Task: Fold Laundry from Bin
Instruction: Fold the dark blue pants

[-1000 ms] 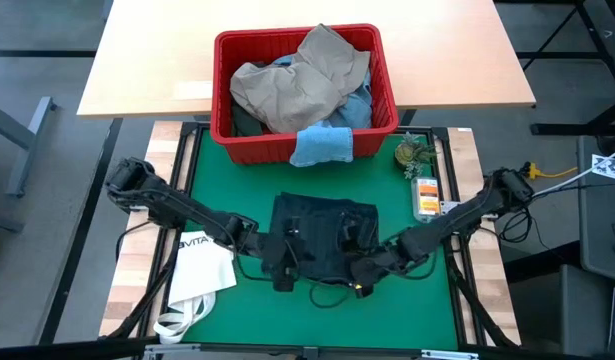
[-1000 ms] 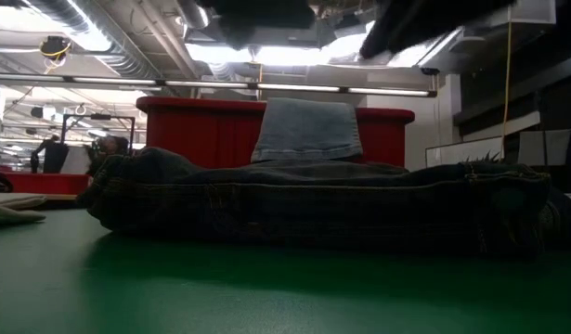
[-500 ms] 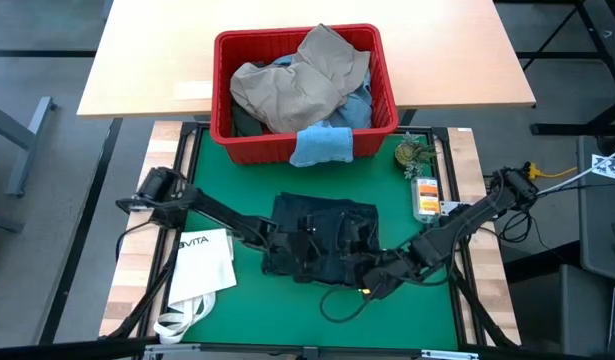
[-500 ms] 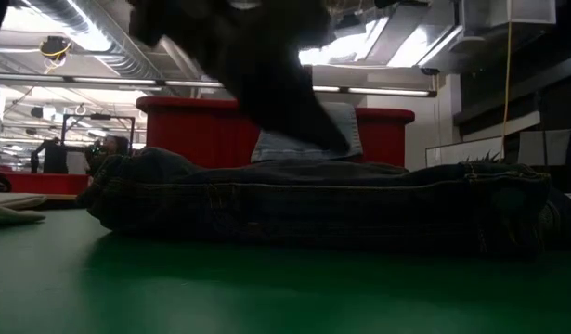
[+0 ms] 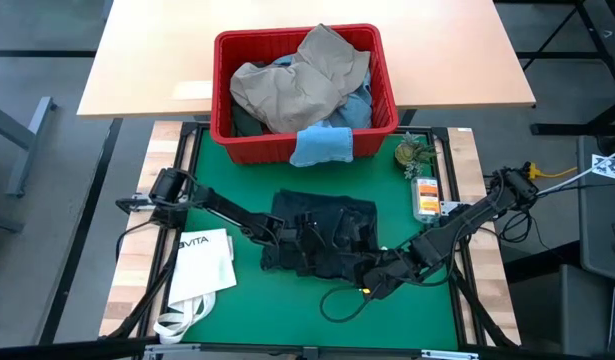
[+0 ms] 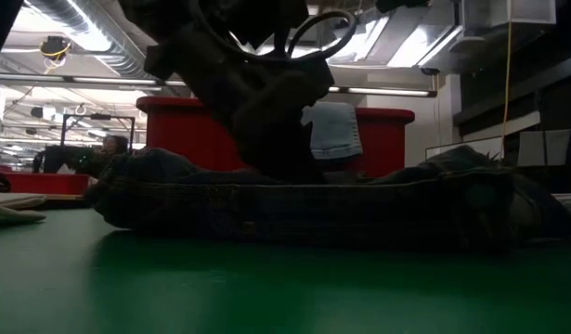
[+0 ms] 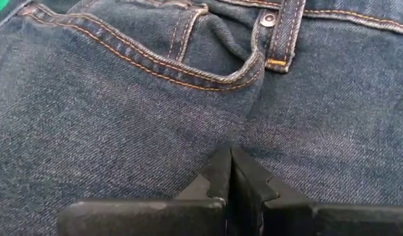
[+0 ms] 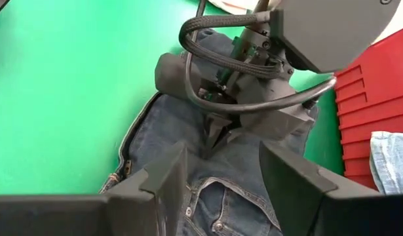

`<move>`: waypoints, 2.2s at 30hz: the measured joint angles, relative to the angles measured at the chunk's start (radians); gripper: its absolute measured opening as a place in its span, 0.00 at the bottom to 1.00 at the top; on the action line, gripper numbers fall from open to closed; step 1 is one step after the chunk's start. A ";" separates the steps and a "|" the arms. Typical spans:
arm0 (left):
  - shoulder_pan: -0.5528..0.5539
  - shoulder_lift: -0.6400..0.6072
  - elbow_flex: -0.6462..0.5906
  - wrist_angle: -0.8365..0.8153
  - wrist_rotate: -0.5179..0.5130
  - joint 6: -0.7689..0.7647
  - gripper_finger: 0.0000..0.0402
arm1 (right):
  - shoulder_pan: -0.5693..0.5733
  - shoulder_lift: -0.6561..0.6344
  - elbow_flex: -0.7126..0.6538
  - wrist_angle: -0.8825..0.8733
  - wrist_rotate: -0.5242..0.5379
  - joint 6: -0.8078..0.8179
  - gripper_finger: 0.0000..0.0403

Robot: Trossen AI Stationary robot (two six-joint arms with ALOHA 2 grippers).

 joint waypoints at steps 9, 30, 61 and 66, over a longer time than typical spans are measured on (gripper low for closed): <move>0.023 -0.004 -0.001 -0.054 -0.004 -0.067 0.01 | 0.000 0.000 0.000 -0.004 0.000 0.000 0.47; 0.105 -0.145 -0.006 -0.521 -0.048 -0.140 0.01 | 0.000 0.000 0.000 -0.033 0.001 0.001 0.47; 0.076 -0.377 -0.006 -0.759 -0.096 -0.266 0.01 | 0.000 0.000 -0.001 -0.031 0.014 0.001 0.47; 0.084 -0.360 -0.005 -0.613 -0.235 -0.171 0.01 | 0.000 0.000 -0.001 -0.031 0.018 0.001 0.47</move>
